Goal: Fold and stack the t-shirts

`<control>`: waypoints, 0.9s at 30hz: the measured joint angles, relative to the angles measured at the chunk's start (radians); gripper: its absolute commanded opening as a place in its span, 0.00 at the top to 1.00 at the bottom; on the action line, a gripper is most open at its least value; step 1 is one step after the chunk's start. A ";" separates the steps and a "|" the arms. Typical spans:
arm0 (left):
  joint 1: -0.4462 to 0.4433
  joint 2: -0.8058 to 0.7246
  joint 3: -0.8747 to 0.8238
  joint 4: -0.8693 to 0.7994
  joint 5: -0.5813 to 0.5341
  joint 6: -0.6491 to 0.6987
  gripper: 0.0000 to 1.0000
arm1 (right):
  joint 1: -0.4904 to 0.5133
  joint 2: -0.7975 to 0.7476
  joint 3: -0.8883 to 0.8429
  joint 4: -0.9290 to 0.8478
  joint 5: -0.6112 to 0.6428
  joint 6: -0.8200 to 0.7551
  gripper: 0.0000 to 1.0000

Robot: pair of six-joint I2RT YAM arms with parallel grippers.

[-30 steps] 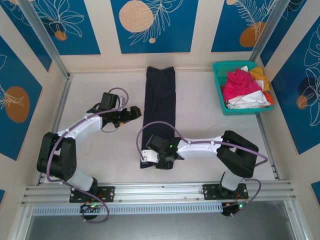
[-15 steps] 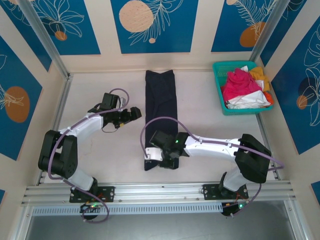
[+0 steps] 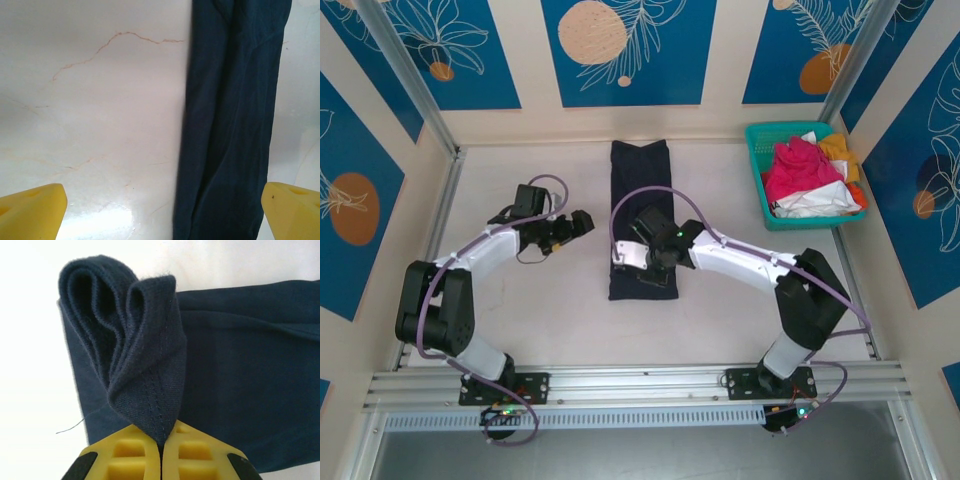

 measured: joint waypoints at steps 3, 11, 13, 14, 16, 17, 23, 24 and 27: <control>0.000 0.000 -0.018 0.015 0.009 0.000 0.00 | -0.038 0.045 0.046 0.008 0.008 -0.026 1.00; 0.003 0.011 -0.047 0.039 0.021 -0.008 0.00 | -0.096 0.142 0.154 0.045 0.008 -0.069 1.00; 0.005 0.013 -0.047 0.040 0.024 -0.008 0.00 | -0.103 0.157 0.172 0.050 0.007 -0.077 1.00; 0.005 0.015 -0.047 0.043 0.026 -0.008 0.00 | -0.106 0.164 0.182 0.051 0.007 -0.079 1.00; 0.005 0.019 -0.047 0.047 0.031 -0.010 0.00 | -0.113 0.181 0.197 0.055 0.006 -0.085 1.00; 0.005 0.021 -0.047 0.048 0.035 -0.013 0.00 | -0.117 0.190 0.206 0.056 0.006 -0.088 1.00; 0.005 0.036 -0.047 0.063 0.043 -0.023 0.00 | -0.154 0.242 0.252 0.069 0.007 -0.103 1.00; 0.005 0.039 -0.047 0.063 0.043 -0.024 0.00 | -0.158 0.251 0.260 0.071 0.007 -0.103 1.00; 0.005 0.043 -0.047 0.065 0.043 -0.026 0.00 | -0.170 0.282 0.283 0.084 0.007 -0.106 1.00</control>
